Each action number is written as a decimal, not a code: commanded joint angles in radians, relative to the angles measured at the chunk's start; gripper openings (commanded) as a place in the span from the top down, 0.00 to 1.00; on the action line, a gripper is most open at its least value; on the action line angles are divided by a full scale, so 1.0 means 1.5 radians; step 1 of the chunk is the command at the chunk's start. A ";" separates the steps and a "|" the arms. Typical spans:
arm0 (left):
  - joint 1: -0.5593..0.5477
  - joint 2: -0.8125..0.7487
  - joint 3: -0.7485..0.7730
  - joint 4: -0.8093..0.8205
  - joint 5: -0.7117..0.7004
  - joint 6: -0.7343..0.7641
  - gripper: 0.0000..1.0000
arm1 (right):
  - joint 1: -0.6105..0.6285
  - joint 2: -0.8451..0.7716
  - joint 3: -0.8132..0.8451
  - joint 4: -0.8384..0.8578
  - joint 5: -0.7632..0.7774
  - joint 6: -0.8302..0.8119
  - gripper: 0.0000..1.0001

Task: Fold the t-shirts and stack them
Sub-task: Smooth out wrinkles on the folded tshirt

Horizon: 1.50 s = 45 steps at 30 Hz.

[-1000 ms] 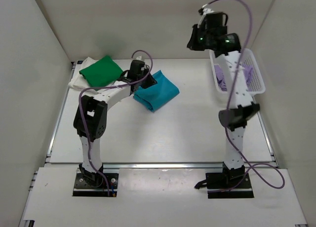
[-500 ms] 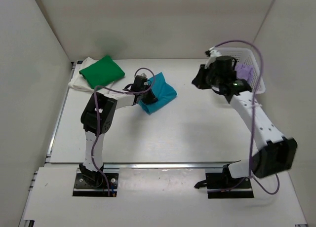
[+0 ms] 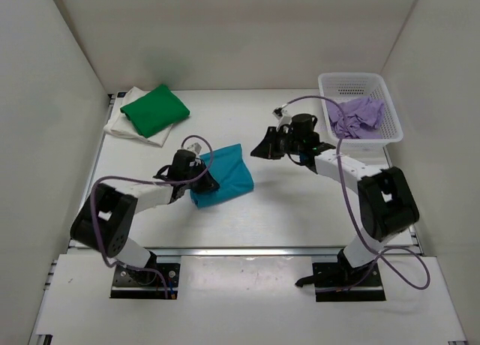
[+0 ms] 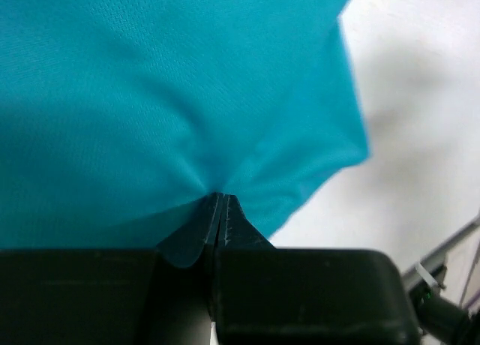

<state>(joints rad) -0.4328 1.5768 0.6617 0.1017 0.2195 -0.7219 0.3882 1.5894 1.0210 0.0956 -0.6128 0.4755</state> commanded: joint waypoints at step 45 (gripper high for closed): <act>0.103 -0.164 -0.068 -0.001 0.001 0.014 0.71 | 0.075 0.177 -0.127 0.192 -0.031 0.118 1.00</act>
<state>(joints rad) -0.2840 1.2861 0.4923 0.0563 0.2417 -0.7074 0.5201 1.8240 0.8604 0.3103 -0.6441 0.6525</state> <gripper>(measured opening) 0.293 0.001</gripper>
